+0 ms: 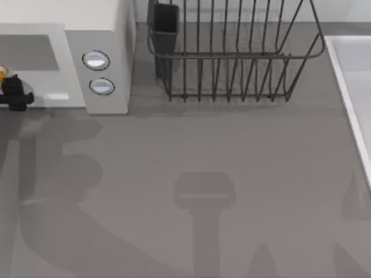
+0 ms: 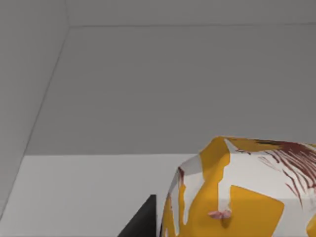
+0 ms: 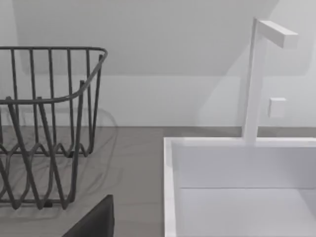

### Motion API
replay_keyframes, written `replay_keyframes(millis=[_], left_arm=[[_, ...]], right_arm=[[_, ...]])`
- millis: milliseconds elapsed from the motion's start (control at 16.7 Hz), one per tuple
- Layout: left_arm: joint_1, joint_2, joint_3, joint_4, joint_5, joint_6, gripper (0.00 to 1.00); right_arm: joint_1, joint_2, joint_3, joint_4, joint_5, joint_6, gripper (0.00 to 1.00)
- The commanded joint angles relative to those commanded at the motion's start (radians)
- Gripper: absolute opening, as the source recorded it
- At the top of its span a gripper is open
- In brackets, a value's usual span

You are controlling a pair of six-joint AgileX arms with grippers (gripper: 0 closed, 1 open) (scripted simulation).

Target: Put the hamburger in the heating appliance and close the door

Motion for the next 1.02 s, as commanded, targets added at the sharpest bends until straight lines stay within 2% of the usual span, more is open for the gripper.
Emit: replay_keyframes(millis=[360,540,780,1020], left_arm=[[-0.004,-0.002,0.003,0.002,-0.002,0.000,0.00],[-0.005,-0.007,0.062,-0.047,-0.032,0.006,0.00],[-0.008,0.023,0.252,-0.180,-0.092,0.013,0.00],[-0.023,0.180,0.503,-0.296,-0.116,0.010,0.00]], right_arm=[[0.000,0.000,0.000,0.000,0.000,0.000,1.00],[0.000,0.000,0.000,0.000,0.000,0.000,1.00],[0.000,0.000,0.000,0.000,0.000,0.000,1.00],[0.000,0.000,0.000,0.000,0.000,0.000,1.00]])
